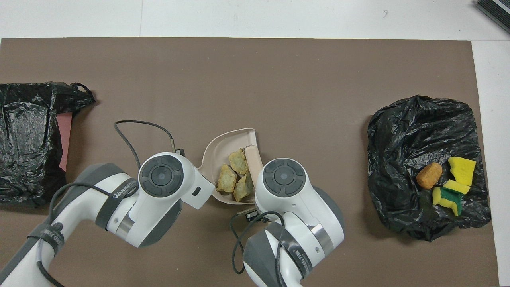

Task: Sweep and dump trash in bin
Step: 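Sweep the pale rocks into the dustpan with the right gripper's brush, then carry the dustpan to the black bag nearest the left gripper and tip it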

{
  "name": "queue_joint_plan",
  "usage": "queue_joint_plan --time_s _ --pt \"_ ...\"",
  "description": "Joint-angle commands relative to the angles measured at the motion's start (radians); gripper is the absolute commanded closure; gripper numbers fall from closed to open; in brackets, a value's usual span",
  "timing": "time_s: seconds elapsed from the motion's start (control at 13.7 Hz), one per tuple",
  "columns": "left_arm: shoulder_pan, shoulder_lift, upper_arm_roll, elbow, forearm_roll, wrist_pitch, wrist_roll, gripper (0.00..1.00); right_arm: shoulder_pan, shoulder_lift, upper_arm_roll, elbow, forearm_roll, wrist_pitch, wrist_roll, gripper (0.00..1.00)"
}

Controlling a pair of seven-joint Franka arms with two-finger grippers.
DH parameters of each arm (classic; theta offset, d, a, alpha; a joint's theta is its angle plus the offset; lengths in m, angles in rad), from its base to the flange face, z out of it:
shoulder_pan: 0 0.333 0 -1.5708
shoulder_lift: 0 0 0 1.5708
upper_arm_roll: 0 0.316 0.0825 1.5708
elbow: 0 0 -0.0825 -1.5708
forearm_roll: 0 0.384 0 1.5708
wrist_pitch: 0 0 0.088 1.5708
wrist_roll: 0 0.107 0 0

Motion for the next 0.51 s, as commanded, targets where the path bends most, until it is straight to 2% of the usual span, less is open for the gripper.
queue_joint_plan --time_s 0.0,0.07,0.22,0.44 --pt "0.093 0.028 0.002 0.021 -0.088 0.033 0.154 1.00 -0.046 -0.029 0.000 0.052 0.029 -0.118 -0.011 1.00" --pt "0.122 0.028 0.002 0.038 -0.139 0.023 0.211 1.00 -0.078 -0.037 0.003 0.054 0.055 -0.150 0.009 1.00" --pt "0.197 0.022 0.001 0.051 -0.185 0.002 0.312 1.00 -0.054 -0.080 0.005 0.039 0.113 -0.171 0.124 1.00" --pt "0.261 0.029 0.002 0.146 -0.212 -0.108 0.415 1.00 0.021 -0.120 0.006 -0.033 0.134 -0.097 0.219 1.00"
